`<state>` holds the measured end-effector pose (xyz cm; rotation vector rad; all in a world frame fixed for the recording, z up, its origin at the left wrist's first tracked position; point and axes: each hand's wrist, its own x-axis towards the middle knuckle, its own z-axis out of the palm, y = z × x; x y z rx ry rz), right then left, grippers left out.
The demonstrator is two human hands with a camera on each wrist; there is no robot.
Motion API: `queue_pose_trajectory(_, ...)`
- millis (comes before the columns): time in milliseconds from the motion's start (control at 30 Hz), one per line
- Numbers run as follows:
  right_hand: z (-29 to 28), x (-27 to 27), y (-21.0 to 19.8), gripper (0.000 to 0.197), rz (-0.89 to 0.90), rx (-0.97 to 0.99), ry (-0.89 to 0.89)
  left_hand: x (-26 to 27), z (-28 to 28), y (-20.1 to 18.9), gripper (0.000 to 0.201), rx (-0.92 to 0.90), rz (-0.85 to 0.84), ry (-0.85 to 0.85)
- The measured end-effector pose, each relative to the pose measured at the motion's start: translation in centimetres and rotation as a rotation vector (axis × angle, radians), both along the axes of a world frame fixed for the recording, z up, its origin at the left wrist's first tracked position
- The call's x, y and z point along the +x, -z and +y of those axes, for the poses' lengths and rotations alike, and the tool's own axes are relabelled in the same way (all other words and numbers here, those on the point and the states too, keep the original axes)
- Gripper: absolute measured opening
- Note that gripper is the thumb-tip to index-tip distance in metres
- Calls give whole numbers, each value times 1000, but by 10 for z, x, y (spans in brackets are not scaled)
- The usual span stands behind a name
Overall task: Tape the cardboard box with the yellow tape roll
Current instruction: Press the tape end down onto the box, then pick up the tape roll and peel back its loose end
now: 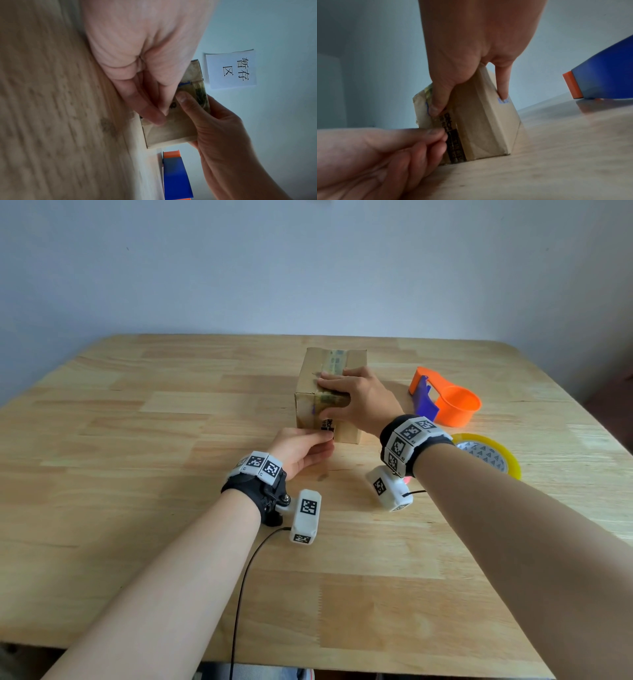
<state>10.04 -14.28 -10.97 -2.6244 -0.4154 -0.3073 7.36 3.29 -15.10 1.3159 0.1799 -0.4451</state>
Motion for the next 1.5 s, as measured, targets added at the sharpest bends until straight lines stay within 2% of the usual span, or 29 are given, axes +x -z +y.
queue_pose_trajectory(167, -2, -2, 2, 85, 11, -44, -18, -1, -1, 1, 5, -4, -1, -10)
queue_pose_trajectory(333, -3, -3, -10, 86, 66, -91, -59, -4, -2, -4, 8, -5, 24, -27)
queue_pose_trajectory(400, -11, -12, -18, 73, 27, -29, -21, -6, -4, -8, 12, 13, 55, -36)
queue_pose_trajectory(500, -34, -30, -28, 36, -169, 128, 114, -10, -11, -13, 10, 55, 95, -17)
queue_pose_trajectory(567, -56, -43, -38, 23, -63, 65, 325, -16, -22, -20, 9, 85, 106, 7)
queue_pose_trajectory(667, -83, -65, -50, 27, 249, -247, 551, -22, -38, -35, 16, 78, 104, 28)
queue_pose_trajectory(767, -98, -84, -51, 50, 473, -372, 532, -29, -54, -50, 33, 61, 85, 68)
queue_pose_trajectory(867, -105, -96, -41, 54, 613, -382, 515, -39, -66, -60, 43, 123, 62, 109)
queue_pose_trajectory(1000, -102, -105, -32, 65, 603, -271, 528, -50, -73, -65, 37, 143, 59, 154)
queue_pose_trajectory(1100, -96, -105, -48, 58, 511, -142, 533, -55, -73, -69, 28, 123, 43, 171)
queue_pose_trajectory(1200, -84, -101, -70, 47, 436, 104, 510, -52, -70, -71, 15, 115, 31, 197)
queue_pose_trajectory(1300, -64, -99, -87, 40, 432, 383, 396, -48, -65, -73, 15, 117, -21, 269)
queue_pose_trajectory(1400, -44, -96, -90, 38, 463, 590, 278, -39, -58, -72, 13, 92, -162, 209)
queue_pose_trajectory(1500, -33, -88, -77, 37, 443, 606, 227, -28, -43, -66, 14, 80, -246, 147)
